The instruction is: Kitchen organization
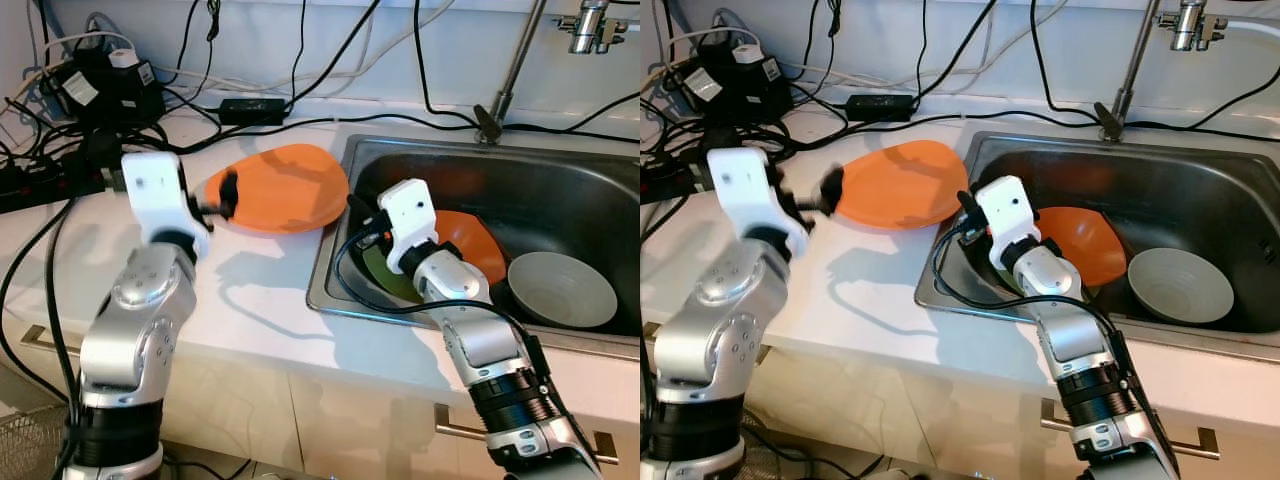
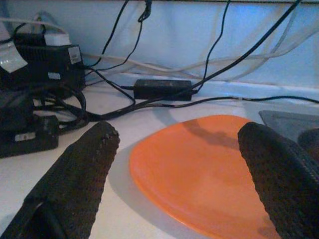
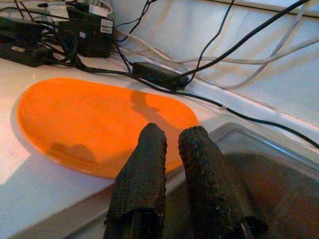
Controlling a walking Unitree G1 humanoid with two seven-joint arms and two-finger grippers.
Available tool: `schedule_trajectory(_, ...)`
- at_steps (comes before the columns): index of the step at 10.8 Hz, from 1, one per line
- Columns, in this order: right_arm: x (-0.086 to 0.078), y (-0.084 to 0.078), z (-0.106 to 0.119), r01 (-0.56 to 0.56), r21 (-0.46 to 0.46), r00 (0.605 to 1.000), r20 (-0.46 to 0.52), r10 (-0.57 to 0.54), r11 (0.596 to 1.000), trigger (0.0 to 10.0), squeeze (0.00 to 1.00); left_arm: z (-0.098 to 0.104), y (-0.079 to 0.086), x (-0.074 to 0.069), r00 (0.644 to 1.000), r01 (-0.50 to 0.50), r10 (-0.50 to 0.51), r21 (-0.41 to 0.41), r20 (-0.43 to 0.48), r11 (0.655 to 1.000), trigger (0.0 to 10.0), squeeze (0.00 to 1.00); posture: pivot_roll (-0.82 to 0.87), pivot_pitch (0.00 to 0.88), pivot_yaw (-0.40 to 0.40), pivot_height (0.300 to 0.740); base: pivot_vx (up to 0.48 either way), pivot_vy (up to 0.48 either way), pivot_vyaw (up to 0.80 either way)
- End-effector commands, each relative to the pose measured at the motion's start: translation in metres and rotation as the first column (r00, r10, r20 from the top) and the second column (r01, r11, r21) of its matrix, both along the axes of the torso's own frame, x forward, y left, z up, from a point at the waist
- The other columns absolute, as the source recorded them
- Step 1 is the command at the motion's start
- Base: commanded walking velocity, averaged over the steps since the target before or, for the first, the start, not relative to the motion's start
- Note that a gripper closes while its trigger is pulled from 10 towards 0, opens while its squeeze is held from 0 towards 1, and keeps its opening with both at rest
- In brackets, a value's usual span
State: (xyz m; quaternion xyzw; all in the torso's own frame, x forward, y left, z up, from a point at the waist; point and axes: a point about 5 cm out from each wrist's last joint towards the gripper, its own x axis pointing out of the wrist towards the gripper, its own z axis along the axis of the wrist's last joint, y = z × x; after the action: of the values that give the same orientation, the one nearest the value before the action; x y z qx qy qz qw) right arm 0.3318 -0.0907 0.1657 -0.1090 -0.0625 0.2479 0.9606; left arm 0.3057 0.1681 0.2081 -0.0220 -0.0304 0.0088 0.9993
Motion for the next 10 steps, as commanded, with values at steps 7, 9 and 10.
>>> schedule_trajectory(7,0.003,0.011,0.003,0.036,0.051,0.999,-0.01,-0.036,0.998,10.0,0.0,-0.011,-0.05,0.072,0.97,0.238,-0.214,0.25,-0.119,0.938,10.0,0.0,0.08,0.0,0.087,0.74,0.0,0.0,0.0)
schedule_trajectory(9,0.001,0.01,0.001,0.045,0.05,0.999,-0.013,-0.044,0.998,10.0,0.0,-0.022,-0.047,0.089,0.946,0.254,-0.235,0.059,-0.223,0.965,10.0,0.0,0.06,0.0,0.101,0.74,0.0,0.0,0.0)
schedule_trajectory(10,0.001,0.009,0.001,0.056,0.051,0.998,-0.014,-0.055,0.997,10.0,0.0,-0.031,-0.04,0.095,0.928,0.214,-0.203,0.001,-0.313,0.977,10.0,0.0,0.05,0.0,0.113,0.74,0.0,0.0,0.0)
